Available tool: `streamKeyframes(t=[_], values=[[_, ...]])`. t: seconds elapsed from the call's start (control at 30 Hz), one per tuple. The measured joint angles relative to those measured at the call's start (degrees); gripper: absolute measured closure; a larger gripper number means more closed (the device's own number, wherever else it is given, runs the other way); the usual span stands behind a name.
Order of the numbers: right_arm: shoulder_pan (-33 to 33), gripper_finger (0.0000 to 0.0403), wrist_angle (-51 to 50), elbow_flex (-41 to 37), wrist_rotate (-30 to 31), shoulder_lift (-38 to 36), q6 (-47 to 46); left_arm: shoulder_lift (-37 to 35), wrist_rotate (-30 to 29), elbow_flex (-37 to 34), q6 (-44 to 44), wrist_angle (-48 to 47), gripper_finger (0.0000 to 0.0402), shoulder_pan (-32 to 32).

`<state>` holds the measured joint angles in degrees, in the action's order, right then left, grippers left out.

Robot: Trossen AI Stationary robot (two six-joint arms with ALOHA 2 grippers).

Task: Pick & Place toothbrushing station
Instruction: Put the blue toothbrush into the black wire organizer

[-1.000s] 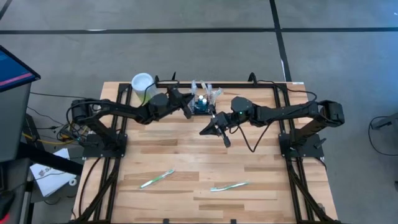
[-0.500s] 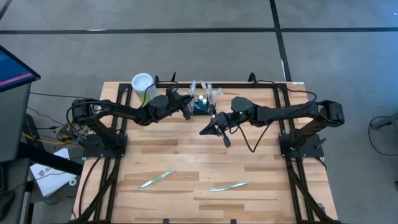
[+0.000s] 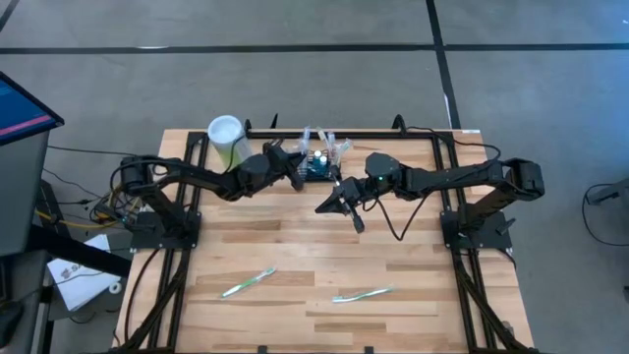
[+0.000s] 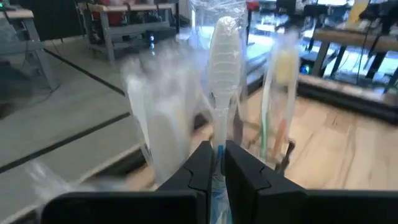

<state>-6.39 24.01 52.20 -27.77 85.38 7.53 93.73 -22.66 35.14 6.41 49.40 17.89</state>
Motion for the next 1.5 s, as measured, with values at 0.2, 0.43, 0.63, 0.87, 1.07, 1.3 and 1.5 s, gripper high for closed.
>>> streamKeyframes(t=[0.2,0.43,0.63,0.87,1.07,1.3,1.5], values=[[0.0,0.0403,-0.4,0.0,0.0,0.0,0.0,3.6,-0.3,0.0,0.2,2.1,0.0385,-0.1],[0.0,0.0403,-0.5,0.0,0.0,0.0,0.0,4.6,-0.4,0.0,0.5,2.2,0.0378,-0.4],[0.0,0.0403,-1.5,0.0,0.0,0.0,0.0,4.6,0.2,0.0,0.3,2.2,0.0373,-0.4],[0.0,0.0403,-1.4,0.0,0.0,0.0,0.0,4.3,0.4,0.0,0.3,2.0,0.0363,-1.0],[0.0,0.0403,-1.4,0.0,0.0,0.0,0.0,4.3,0.5,0.0,0.3,2.0,0.0332,-1.2],[0.0,0.0403,-1.4,0.0,0.0,0.0,0.0,4.3,0.5,0.0,0.0,2.0,0.0302,-1.6],[0.0,0.0403,-1.5,0.0,0.0,0.0,0.0,3.7,-0.9,0.0,-1.7,2.3,0.0289,-2.8]])
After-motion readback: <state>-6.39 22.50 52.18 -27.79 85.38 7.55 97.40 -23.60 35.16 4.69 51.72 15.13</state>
